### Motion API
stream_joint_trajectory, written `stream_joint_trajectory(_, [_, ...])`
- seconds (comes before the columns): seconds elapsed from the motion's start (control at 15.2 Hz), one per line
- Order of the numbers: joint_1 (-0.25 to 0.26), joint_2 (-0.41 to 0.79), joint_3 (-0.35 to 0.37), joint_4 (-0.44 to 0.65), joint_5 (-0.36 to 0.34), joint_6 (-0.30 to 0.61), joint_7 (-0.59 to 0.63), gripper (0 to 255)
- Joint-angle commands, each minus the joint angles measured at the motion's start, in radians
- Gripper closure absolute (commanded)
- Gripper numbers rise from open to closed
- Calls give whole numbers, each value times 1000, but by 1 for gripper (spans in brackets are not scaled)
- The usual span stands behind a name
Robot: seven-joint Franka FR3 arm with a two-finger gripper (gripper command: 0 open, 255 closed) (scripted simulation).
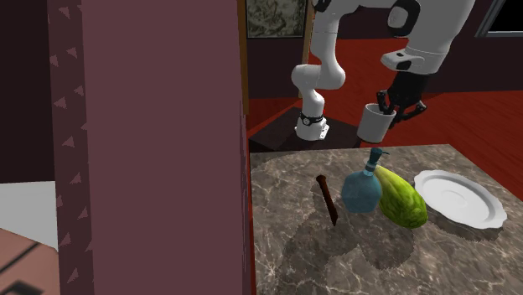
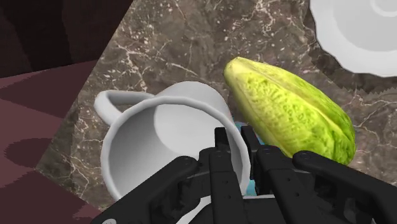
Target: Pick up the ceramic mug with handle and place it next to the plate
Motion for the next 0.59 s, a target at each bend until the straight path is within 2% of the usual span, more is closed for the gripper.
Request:
stream_joint_trajectory(0.0, [20,-6,27,-7,9,2,45,255])
stream_joint_trajectory(0.53, [101,-23,140,-8,47,-9,227,255])
